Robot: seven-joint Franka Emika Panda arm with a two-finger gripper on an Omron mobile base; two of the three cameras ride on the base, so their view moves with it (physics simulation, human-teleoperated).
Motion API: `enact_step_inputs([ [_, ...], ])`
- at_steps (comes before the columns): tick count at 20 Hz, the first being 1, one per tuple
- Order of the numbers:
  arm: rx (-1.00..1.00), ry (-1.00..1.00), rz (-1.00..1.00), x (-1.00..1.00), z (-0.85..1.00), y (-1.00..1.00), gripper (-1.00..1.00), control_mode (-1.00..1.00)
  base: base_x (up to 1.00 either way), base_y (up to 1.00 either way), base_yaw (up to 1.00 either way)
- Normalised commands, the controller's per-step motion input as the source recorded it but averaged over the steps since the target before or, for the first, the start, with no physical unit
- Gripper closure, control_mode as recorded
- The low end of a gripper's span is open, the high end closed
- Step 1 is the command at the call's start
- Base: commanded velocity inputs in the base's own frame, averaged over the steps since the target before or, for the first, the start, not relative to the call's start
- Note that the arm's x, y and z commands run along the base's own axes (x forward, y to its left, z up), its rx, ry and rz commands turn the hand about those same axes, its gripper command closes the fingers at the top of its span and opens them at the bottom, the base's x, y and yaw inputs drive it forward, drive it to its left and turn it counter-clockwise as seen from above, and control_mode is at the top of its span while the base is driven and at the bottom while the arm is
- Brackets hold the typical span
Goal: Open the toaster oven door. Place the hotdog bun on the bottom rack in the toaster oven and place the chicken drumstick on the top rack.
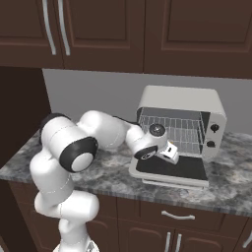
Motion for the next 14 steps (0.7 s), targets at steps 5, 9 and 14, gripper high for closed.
enact_step_inputs([
  [5, 0.0, -0.09, 0.03, 0.15, 0.0, 0.0, -1.0, -1.0, 0.0, 0.0, 0.0],
  [9, 0.0, -0.1, 0.01, 0.29, 0.0, 0.0, -1.0, -1.0, 0.0, 0.0, 0.0],
  [14, 0.0, -0.11, 0.0, 0.13, 0.0, 0.0, -1.0, -1.0, 0.0, 0.0, 0.0],
])
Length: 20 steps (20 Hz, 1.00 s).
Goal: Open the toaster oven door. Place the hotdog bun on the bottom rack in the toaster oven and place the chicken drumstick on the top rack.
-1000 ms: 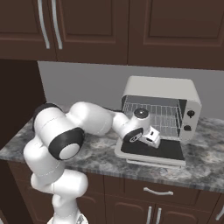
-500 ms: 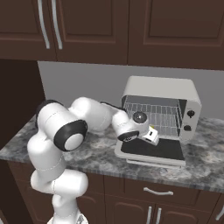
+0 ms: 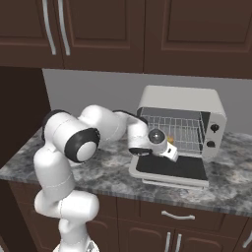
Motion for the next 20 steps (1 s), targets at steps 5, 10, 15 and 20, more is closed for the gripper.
enact_step_inputs([
  [5, 0.0, -0.11, 0.0, 0.05, 0.0, 0.0, -1.0, -1.0, 0.0, 0.0, 0.0],
  [10, 0.0, -0.08, 0.0, 0.04, 0.01, -0.02, -1.0, -1.0, 0.0, 0.0, 0.0],
  [15, 0.0, 0.0, 0.0, -0.29, 0.37, -0.32, -1.0, -1.0, 0.0, 0.0, 0.0],
  [20, 0.0, 0.02, 0.0, -0.45, 0.69, -0.46, -1.0, -1.0, 0.0, 0.0, 0.0],
])
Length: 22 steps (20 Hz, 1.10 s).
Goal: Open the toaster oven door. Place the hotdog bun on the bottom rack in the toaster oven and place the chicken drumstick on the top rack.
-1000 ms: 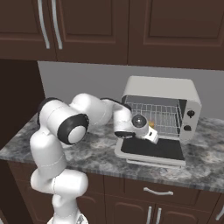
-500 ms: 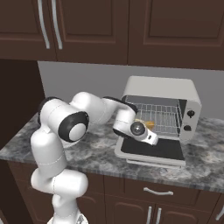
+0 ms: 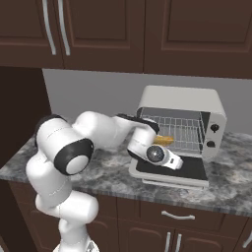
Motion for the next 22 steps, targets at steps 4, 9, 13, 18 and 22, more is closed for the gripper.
enact_step_inputs([
  [4, 0.0, 0.07, 0.01, -0.21, 0.9, -0.49, -1.0, -1.0, 0.0, 0.0, 0.0],
  [9, -0.01, 0.1, 0.03, -0.16, 0.9, -0.52, -1.0, -1.0, 0.0, 0.0, 0.0],
  [13, 0.0, 0.12, 0.02, -0.1, 0.73, -0.44, -1.0, -1.0, 0.0, 0.0, 0.0],
  [18, 0.0, 0.08, 0.01, -0.01, 0.58, -0.09, -1.0, -1.0, 0.0, 0.0, 0.0],
  [22, 0.0, 0.03, 0.01, -0.3, 0.48, -0.04, -1.0, -1.0, 0.0, 0.0, 0.0],
])
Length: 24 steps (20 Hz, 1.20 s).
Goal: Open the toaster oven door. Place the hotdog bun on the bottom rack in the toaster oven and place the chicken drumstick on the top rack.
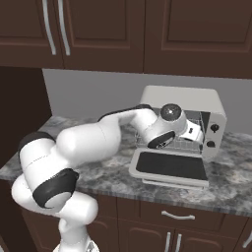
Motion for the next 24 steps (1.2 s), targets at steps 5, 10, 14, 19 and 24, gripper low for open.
enact_step_inputs([
  [5, 0.0, 0.0, 0.03, -0.35, 0.05, 0.0, -1.0, -1.0, 0.0, 0.0, 0.0],
  [10, 0.0, 0.0, 0.09, -0.01, 0.0, -0.02, -1.0, -1.0, 0.0, 0.0, 0.0],
  [14, 0.0, -0.01, 0.14, -0.04, 0.0, -0.05, -1.0, -1.0, 0.0, 0.0, 0.0],
  [19, 0.0, -0.07, 0.14, -0.01, 0.0, -0.23, -1.0, -1.0, 0.0, 0.0, 0.0],
  [24, 0.0, -0.13, 0.03, -0.01, 0.0, -0.04, -1.0, -1.0, 0.0, 0.0, 0.0],
])
